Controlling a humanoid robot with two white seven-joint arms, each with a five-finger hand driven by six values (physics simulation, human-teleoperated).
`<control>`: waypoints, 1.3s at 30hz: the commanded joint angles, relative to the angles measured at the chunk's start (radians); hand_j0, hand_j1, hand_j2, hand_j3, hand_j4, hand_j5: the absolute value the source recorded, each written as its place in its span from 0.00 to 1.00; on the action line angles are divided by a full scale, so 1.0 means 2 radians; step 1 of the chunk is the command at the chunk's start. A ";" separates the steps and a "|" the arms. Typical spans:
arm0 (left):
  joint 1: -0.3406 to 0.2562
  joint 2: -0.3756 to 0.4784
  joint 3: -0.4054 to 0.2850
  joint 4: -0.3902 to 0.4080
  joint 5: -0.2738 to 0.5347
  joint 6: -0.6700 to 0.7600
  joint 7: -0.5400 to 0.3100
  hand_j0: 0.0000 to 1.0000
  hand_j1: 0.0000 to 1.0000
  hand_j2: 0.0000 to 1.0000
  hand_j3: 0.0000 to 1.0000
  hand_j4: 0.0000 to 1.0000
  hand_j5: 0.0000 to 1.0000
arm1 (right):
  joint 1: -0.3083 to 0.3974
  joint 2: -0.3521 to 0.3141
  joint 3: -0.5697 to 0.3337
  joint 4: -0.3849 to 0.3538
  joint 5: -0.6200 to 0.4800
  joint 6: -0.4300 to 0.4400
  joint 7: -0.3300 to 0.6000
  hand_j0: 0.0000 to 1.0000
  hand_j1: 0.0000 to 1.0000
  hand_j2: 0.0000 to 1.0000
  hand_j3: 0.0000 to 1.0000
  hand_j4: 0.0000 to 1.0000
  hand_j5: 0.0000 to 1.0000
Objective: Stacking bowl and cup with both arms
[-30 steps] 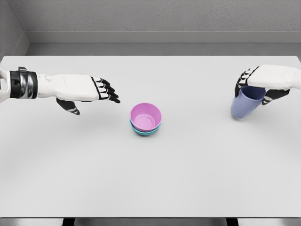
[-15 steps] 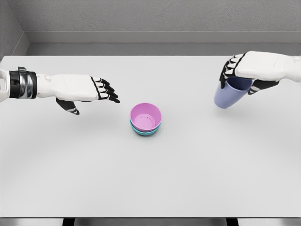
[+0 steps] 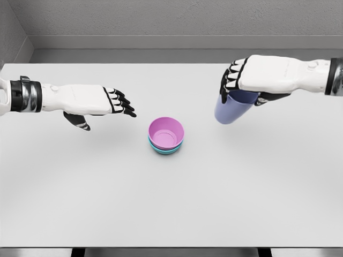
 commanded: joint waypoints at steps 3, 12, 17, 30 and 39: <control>0.000 0.000 0.000 0.000 0.003 0.001 0.000 1.00 1.00 1.00 1.00 1.00 1.00 | -0.012 0.015 0.017 -0.010 -0.004 0.002 -0.001 0.55 0.55 0.55 0.55 0.55 0.55; 0.001 0.000 0.000 0.000 0.003 0.001 0.000 1.00 1.00 1.00 1.00 1.00 1.00 | -0.051 0.058 0.052 -0.011 -0.003 0.014 -0.001 0.55 0.55 0.55 0.55 0.55 0.55; 0.001 0.000 0.000 0.001 0.003 0.001 0.000 1.00 1.00 1.00 1.00 1.00 1.00 | -0.061 0.065 0.058 -0.023 -0.003 0.030 -0.001 0.55 0.55 0.55 0.55 0.55 0.55; 0.001 0.003 0.000 0.000 0.003 0.001 0.000 1.00 1.00 1.00 1.00 1.00 1.00 | -0.074 0.101 0.087 -0.035 -0.001 0.063 -0.001 0.55 0.55 0.55 0.55 0.55 0.55; 0.001 0.007 0.000 0.001 0.002 0.001 0.000 1.00 1.00 1.00 1.00 1.00 1.00 | -0.073 0.117 0.104 -0.018 0.004 0.071 -0.001 0.54 0.54 0.54 0.54 0.54 0.54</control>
